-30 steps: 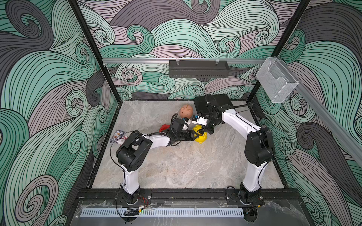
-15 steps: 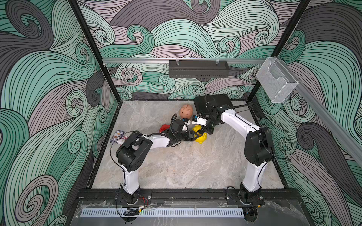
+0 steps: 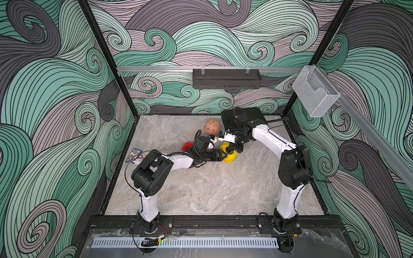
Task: Close piggy banks
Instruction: Insert the knob into the piggy bank.
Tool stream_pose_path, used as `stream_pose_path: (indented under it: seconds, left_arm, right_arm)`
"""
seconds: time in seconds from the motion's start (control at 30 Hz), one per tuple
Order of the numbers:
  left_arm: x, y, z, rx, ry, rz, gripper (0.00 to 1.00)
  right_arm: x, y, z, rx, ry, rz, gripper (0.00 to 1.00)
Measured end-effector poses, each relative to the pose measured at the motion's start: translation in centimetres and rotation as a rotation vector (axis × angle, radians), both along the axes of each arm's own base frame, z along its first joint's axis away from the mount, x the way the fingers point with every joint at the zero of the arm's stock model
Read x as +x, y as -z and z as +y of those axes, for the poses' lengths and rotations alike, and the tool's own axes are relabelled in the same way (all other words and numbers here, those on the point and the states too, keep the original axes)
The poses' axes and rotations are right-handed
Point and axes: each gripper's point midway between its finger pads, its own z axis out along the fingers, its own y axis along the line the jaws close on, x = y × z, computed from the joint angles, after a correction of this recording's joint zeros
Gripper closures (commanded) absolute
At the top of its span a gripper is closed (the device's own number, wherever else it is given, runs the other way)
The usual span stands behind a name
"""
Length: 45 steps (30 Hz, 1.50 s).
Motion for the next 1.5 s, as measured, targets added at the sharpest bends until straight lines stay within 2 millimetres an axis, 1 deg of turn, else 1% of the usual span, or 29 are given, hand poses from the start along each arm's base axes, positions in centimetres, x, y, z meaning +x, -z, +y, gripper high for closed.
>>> stream_pose_path:
  seconds: [0.17,0.47,0.83,1.07,1.27,1.5]
  left_arm:
    - [-0.1,-0.7,0.0,-0.009,0.0,-0.011,0.32]
    - [-0.2,-0.5,0.0,-0.009,0.006,-0.006,0.33]
    - [-0.2,-0.6,0.0,-0.01,0.005,-0.006,0.33]
    - [-0.2,-0.5,0.0,-0.01,0.005,-0.006,0.33]
    - [-0.2,-0.3,0.1,-0.006,0.004,-0.002,0.33]
    - [-0.4,0.5,0.5,0.006,0.0,0.014,0.33]
  right_arm:
    - [0.0,0.4,0.0,-0.005,-0.003,0.007,1.0]
    - [0.1,0.6,-0.2,-0.017,-0.008,0.003,1.0]
    - [0.4,0.9,-0.9,-0.062,-0.009,-0.019,1.0]
    - [0.4,1.0,-0.9,-0.065,-0.017,-0.023,1.0]
    - [0.5,1.2,-0.8,-0.066,-0.02,-0.019,1.0]
    - [0.4,1.3,-0.7,-0.068,-0.024,-0.018,1.0]
